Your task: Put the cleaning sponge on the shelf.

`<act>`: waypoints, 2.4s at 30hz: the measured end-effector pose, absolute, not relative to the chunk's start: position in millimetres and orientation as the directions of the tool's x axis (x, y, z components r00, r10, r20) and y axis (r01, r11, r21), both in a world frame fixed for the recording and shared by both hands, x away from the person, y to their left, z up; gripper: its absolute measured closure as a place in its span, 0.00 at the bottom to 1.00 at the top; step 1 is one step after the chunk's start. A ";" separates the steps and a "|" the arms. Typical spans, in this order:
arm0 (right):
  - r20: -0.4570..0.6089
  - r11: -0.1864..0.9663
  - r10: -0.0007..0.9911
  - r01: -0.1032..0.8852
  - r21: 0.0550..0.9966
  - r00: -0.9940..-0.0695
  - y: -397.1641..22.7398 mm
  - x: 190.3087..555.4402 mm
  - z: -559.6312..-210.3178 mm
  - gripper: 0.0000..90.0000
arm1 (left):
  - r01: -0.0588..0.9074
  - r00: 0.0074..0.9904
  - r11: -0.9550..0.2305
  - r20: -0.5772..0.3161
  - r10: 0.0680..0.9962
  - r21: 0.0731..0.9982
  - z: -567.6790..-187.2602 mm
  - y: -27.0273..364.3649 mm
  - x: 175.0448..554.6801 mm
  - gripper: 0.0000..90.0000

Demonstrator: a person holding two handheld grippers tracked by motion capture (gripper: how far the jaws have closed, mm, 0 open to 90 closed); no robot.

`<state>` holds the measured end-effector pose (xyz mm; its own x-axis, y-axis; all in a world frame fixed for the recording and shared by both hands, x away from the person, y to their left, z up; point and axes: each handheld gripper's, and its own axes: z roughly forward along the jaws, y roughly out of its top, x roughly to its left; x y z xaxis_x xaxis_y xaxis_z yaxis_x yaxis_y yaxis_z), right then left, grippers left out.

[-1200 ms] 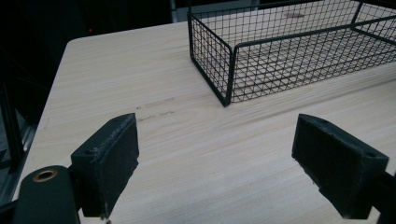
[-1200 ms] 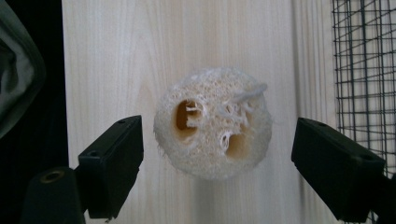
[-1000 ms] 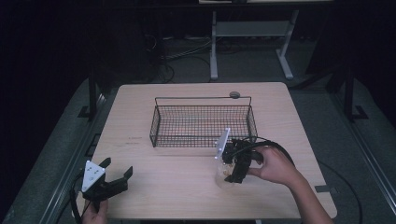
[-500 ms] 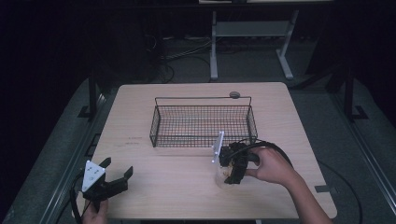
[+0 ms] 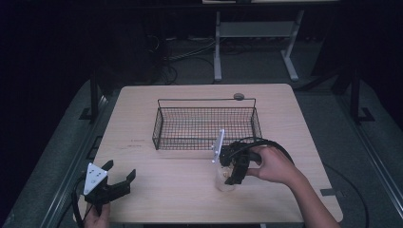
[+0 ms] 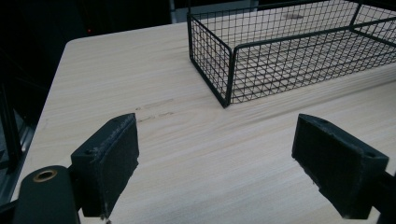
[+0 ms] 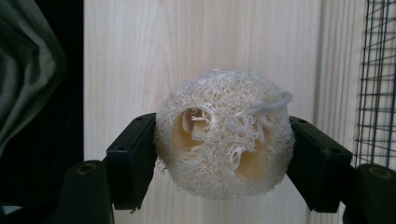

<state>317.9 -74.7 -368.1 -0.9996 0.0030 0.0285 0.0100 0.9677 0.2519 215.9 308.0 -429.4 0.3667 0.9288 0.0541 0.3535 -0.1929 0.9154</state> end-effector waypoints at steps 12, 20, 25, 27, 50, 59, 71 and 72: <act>0.027 0.968 0.010 0.017 0.251 -1.000 -73.1 329.4 -348.3 0.33 | 0.351 0.363 -0.181 0.045 0.931 0.919 -429.1 308.3 216.0 0.16; 0.030 0.966 0.013 0.021 0.259 -0.999 -71.6 340.2 -335.2 0.33 | 0.353 0.366 -0.184 0.046 0.930 0.917 -429.4 307.8 216.5 0.16; 0.018 0.964 0.009 0.014 0.265 -1.000 -69.7 348.2 -325.4 0.33 | 0.352 0.364 -0.181 0.044 0.930 0.918 -429.4 307.9 217.1 0.16; 0.023 0.961 0.017 0.023 0.276 -1.000 -69.6 351.1 -321.2 0.33 | 0.353 0.367 -0.185 0.046 0.929 0.917 -429.4 307.6 217.4 0.16; 0.015 0.960 0.062 0.064 0.274 -0.998 -64.0 390.8 -294.6 0.33 | 0.355 0.367 -0.184 0.045 0.929 0.917 -429.8 307.2 217.8 0.16; 0.035 0.956 0.103 0.109 0.271 -0.994 -66.8 416.7 -288.5 0.33 | 0.355 0.361 -0.180 0.043 0.932 0.917 -429.7 309.0 217.8 0.16; 0.051 0.942 0.161 0.169 0.289 -0.986 -70.9 446.3 -282.5 0.33 | 0.353 0.370 -0.192 0.052 0.928 0.916 -429.4 307.5 218.0 0.16; 0.052 0.943 0.170 0.178 0.282 -0.984 -70.9 448.9 -282.2 0.33 | 0.353 0.368 -0.188 0.049 0.928 0.917 -429.5 307.3 218.1 0.16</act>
